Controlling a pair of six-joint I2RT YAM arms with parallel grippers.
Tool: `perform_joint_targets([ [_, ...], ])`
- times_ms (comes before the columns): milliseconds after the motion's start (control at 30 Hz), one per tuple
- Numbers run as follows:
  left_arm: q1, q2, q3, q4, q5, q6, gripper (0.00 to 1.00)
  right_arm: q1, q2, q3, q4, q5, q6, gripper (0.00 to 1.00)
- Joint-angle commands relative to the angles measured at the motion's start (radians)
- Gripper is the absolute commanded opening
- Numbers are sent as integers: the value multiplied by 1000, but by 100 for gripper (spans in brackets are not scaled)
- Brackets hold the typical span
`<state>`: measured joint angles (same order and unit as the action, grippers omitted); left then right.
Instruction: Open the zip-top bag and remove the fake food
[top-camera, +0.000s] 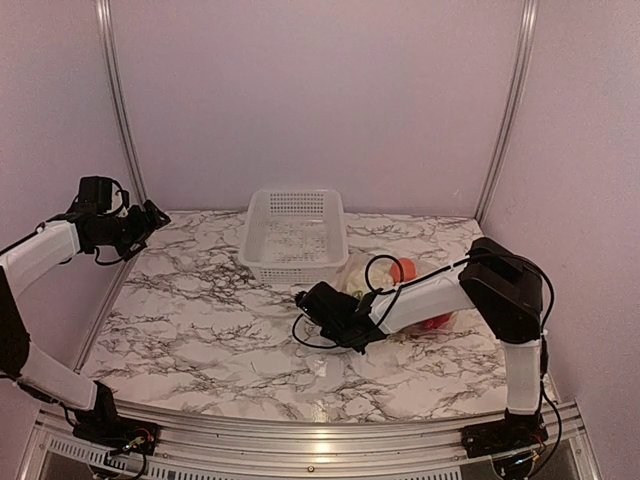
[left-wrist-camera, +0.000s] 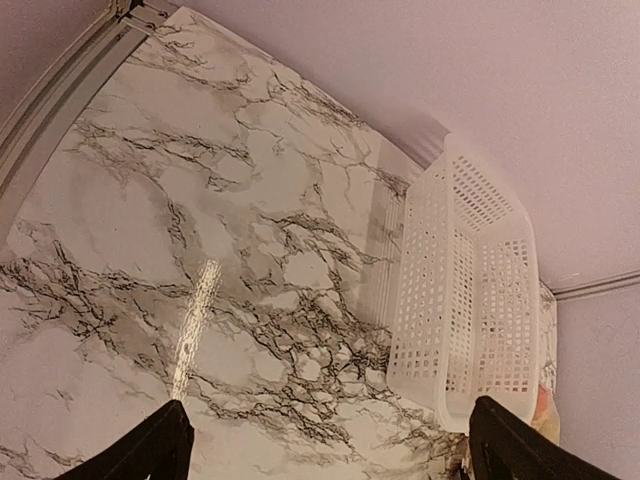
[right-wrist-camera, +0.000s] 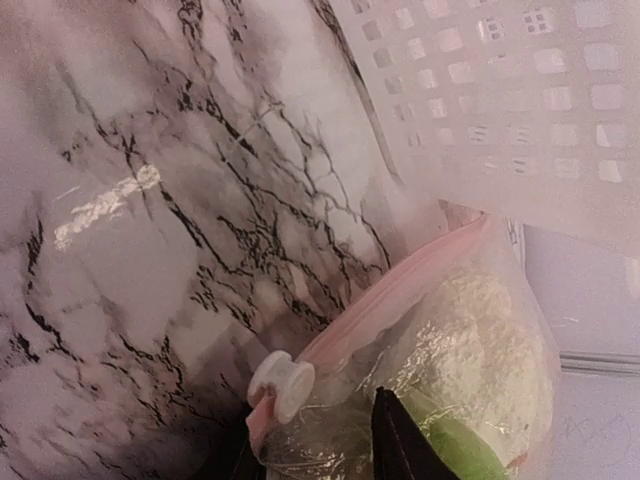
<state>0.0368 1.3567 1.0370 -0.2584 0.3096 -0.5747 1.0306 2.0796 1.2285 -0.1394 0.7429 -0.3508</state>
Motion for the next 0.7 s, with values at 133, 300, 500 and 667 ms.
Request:
perform_joint_targets([
  [133, 5, -91, -31, 43, -101, -19, 99, -34, -98, -85, 20, -18, 38, 8],
  [300, 5, -125, -39, 58, -129, 4, 99, -35, -223, -148, 32, -68, 57, 0],
  [500, 5, -124, -24, 79, -85, 38, 99, -35, -441, -202, -22, -185, 110, 0],
  [667, 5, -113, 15, 74, 89, 126, 99, -50, -624, -223, -137, -346, 176, 0],
])
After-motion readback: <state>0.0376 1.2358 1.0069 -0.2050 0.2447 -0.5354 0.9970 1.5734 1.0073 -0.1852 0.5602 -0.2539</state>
